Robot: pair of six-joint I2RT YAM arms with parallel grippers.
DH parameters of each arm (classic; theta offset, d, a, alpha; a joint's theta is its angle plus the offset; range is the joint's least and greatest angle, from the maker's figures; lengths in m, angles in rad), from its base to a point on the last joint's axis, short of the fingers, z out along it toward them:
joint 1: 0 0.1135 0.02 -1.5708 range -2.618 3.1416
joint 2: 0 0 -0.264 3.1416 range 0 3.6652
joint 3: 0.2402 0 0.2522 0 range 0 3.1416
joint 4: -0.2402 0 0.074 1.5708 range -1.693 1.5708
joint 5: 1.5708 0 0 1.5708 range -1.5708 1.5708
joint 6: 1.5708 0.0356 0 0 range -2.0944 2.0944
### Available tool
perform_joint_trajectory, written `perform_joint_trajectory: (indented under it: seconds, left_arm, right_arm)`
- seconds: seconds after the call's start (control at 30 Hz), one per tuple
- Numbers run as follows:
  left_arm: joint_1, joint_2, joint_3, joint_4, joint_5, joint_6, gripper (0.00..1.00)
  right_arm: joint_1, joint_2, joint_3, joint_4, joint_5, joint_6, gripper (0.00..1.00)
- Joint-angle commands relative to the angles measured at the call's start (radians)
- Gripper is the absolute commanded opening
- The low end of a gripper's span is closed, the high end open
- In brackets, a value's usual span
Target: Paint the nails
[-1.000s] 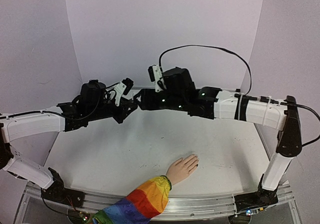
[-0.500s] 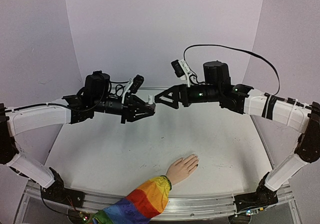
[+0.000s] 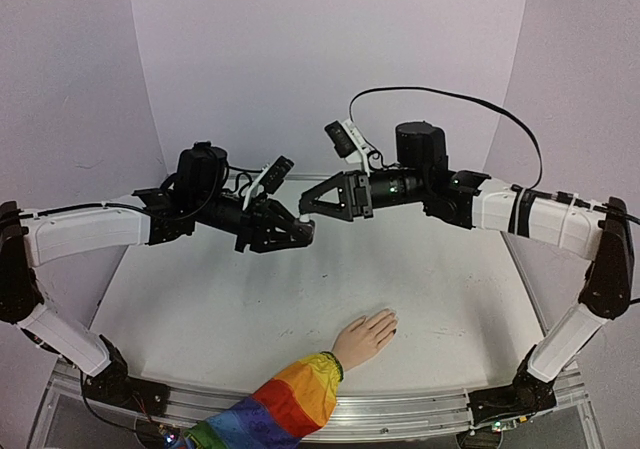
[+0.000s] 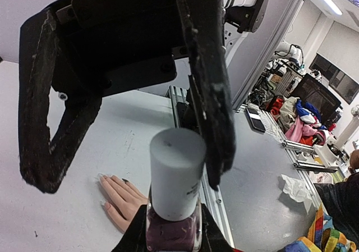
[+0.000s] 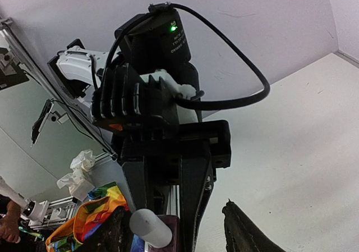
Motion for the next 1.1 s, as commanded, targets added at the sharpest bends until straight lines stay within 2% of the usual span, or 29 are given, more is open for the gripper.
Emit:
perform_joint_trajectory:
  seconds: [0.0,0.3,0.4,0.43,0.5,0.6,0.73,0.8,0.87,0.9,0.97,1.07]
  left_arm:
    - [-0.002,-0.001,0.052,0.057,0.048,-0.008,0.00]
    - [-0.001,0.004,0.054,0.057,0.052,-0.007,0.00]
    - [-0.002,-0.006,0.048,0.057,0.015,0.000,0.00]
    - [0.000,-0.015,0.045,0.057,-0.008,0.007,0.00]
    - [0.003,-0.046,0.027,0.057,-0.087,0.030,0.00]
    - [0.005,-0.104,-0.018,0.054,-0.311,0.091,0.00]
    - [0.005,-0.166,-0.063,0.048,-0.779,0.141,0.00]
    - [0.003,-0.182,-0.075,0.040,-0.979,0.157,0.00]
    - [0.003,-0.190,-0.076,0.021,-1.114,0.175,0.00]
    - [0.003,-0.195,-0.076,0.014,-1.150,0.178,0.00]
    - [0.002,-0.200,-0.075,0.010,-1.167,0.181,0.00]
    - [0.001,-0.201,-0.075,0.008,-1.147,0.178,0.00]
  right_arm:
    - [0.023,0.030,0.070,0.071,-0.080,-0.005,0.53]
    - [0.035,0.066,0.110,0.070,-0.095,-0.002,0.22]
    - [0.038,0.068,0.111,0.070,-0.099,-0.004,0.05]
    - [0.041,0.067,0.107,0.071,-0.098,-0.008,0.00]
    - [0.047,0.062,0.093,0.071,-0.084,-0.020,0.00]
    - [0.074,0.053,0.073,0.055,-0.003,-0.056,0.00]
    - [0.127,0.055,0.057,0.016,0.322,-0.068,0.00]
    - [0.192,0.077,0.081,-0.021,0.660,-0.046,0.00]
    - [0.284,0.141,0.168,-0.144,1.114,0.043,0.00]
    - [0.312,0.183,0.215,-0.205,1.230,0.110,0.00]
    - [0.354,0.248,0.263,-0.237,1.298,0.179,0.00]
    - [0.369,0.298,0.312,-0.217,1.253,0.218,0.00]
